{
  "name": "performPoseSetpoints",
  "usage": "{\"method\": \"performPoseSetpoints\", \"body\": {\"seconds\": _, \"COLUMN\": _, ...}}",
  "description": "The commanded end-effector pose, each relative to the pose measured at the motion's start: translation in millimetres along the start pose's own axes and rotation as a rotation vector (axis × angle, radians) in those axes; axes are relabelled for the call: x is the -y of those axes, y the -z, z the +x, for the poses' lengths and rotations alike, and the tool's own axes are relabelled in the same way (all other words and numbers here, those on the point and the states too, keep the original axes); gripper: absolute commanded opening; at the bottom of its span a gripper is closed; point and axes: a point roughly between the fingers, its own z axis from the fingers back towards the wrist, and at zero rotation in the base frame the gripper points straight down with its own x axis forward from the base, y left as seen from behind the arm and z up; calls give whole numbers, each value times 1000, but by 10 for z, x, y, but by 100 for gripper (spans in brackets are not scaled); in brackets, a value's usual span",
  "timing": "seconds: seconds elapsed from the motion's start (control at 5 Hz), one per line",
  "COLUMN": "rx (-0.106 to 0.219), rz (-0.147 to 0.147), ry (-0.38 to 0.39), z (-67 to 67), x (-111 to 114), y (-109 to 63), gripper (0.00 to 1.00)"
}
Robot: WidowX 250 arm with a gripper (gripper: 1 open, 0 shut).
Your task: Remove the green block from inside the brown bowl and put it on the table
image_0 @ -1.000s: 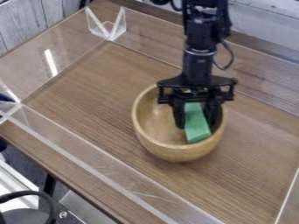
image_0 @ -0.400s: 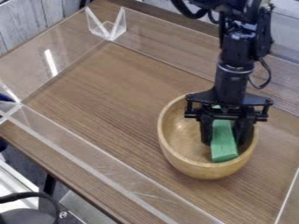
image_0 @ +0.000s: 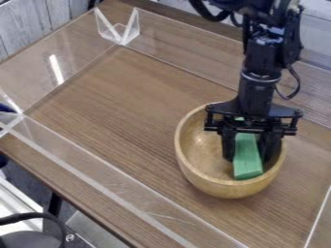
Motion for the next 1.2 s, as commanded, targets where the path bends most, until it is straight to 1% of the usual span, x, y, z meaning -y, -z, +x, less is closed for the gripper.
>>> {"method": "performPoseSetpoints", "body": {"seconds": 0.0, "rx": 34, "rz": -27, "ry": 14, "z": 14, "x": 29, "y": -111, "gripper": 0}}
{"method": "performPoseSetpoints", "body": {"seconds": 1.0, "rx": 23, "rz": -17, "ry": 40, "z": 15, "x": -29, "y": -99, "gripper": 0}}
